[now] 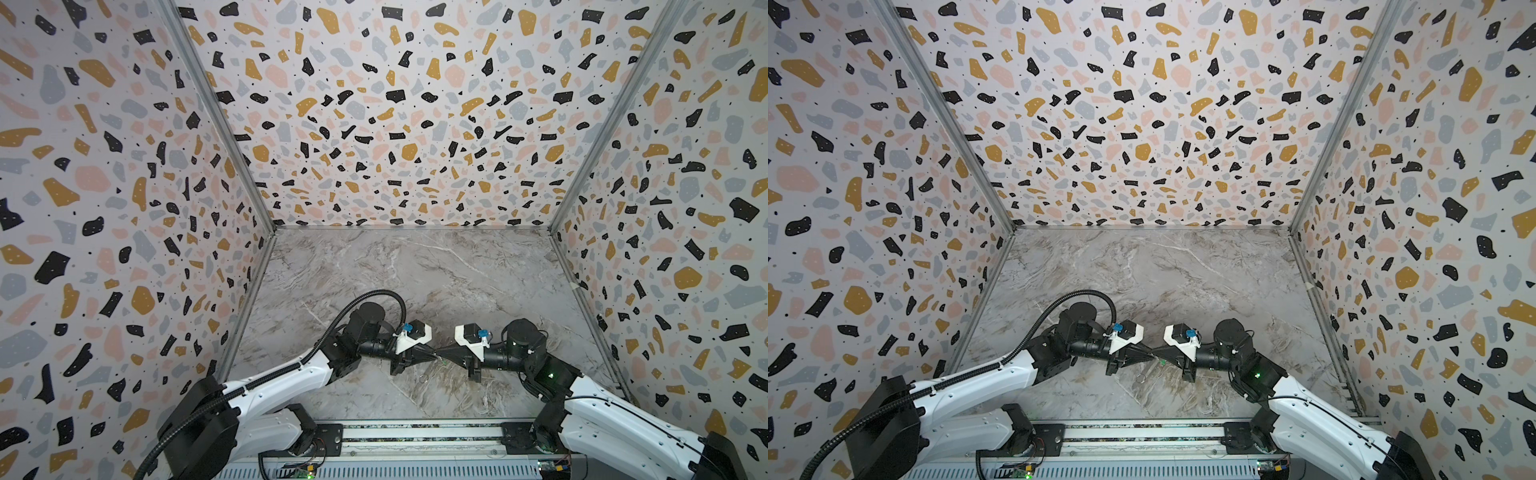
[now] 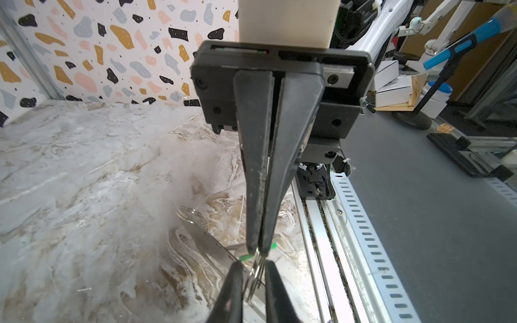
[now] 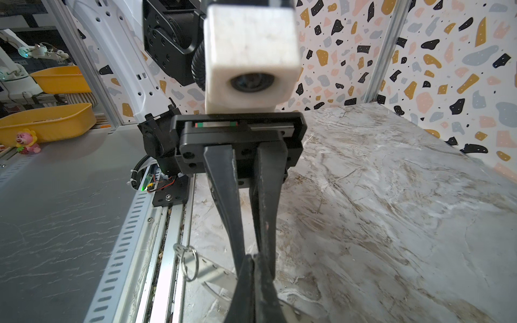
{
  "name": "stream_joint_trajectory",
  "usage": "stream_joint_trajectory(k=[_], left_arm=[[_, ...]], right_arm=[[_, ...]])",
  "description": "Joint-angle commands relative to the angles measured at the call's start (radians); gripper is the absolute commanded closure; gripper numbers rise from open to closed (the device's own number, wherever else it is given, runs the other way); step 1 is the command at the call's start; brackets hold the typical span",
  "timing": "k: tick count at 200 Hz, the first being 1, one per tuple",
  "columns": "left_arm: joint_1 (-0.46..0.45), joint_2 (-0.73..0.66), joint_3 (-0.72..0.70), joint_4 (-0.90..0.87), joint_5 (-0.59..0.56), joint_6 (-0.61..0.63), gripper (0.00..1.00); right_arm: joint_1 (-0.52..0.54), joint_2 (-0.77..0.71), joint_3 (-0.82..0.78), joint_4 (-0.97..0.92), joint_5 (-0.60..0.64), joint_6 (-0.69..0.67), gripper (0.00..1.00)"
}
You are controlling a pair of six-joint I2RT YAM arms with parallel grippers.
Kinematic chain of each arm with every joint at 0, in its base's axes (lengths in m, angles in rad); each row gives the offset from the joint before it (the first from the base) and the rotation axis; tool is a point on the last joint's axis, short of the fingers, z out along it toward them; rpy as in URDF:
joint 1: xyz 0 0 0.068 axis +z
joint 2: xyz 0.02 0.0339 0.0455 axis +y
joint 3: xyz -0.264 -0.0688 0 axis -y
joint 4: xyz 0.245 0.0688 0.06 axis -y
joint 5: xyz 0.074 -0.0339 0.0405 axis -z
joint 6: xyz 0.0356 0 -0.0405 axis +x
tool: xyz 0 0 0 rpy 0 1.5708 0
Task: Attach keys to a key ring
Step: Insert the key into the keyring.
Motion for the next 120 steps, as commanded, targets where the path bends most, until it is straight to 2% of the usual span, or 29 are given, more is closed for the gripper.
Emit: stream_joint_trajectory(k=[1, 27, 120], left_arm=[[-0.007, 0.008, 0.037, 0.011, 0.025, 0.017, 0.93], [-0.008, 0.005, 0.035, 0.011, 0.022, 0.015, 1.0], [-0.007, -0.042, -0.004, 0.054, -0.012, -0.002, 1.0]], right_arm=[[0.004, -0.006, 0.052, 0.032, -0.015, 0.001, 1.0], [0.003, -0.009, 0.05, 0.032, -0.011, 0.0, 1.0], [0.002, -0.061, 0.022, 0.018, 0.016, 0.002, 1.0]])
